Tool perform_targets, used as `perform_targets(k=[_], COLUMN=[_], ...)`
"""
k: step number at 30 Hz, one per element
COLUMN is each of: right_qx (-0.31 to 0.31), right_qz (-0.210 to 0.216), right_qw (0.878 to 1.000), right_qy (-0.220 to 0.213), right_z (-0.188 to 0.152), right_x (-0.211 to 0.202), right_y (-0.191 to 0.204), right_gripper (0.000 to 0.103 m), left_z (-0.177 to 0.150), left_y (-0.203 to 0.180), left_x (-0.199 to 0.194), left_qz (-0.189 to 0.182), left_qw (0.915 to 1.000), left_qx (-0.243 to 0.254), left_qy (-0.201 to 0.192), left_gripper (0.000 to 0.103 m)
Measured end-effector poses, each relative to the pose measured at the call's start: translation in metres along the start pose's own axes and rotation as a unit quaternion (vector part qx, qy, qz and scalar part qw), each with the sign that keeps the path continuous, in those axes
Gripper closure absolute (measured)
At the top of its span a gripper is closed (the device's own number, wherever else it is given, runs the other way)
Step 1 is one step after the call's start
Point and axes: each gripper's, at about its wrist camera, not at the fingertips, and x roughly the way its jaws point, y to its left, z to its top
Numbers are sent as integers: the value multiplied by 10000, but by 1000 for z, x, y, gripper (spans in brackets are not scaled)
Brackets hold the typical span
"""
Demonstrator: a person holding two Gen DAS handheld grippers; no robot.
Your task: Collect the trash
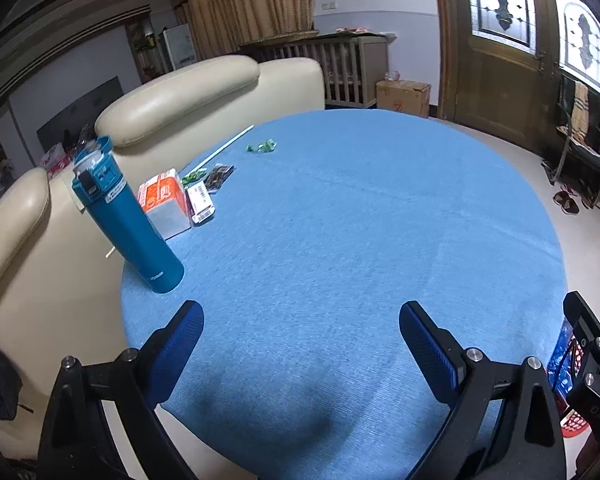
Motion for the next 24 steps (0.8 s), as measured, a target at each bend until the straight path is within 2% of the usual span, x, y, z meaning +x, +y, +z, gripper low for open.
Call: perform_targets(k=[8,14,18,24], right_qx=[254,307,560,882], right_qz=[-136,-490,-669,-747], right_qw=[9995,9981,9960,9932], right_qy=[-124,-192,-168,-115], right_z=[-4,-13,-18,-28], right_x=[-46,-89,-113,-131], right_y=[-20,-35,-56,-81], right_gripper=[0,0,0,0], left_z=[-10,-15,-17,-17], left_y=[-19,-30,-38,-44], left_x=[-41,-73,-94,-112], left_qz=[-163,-284,-356,-383], left_qw=[9990,9968,9944,9926], left_qx=[264,448,558,613], left_qy=[-321,-592,-829,-977], left_gripper=[5,5,5,5])
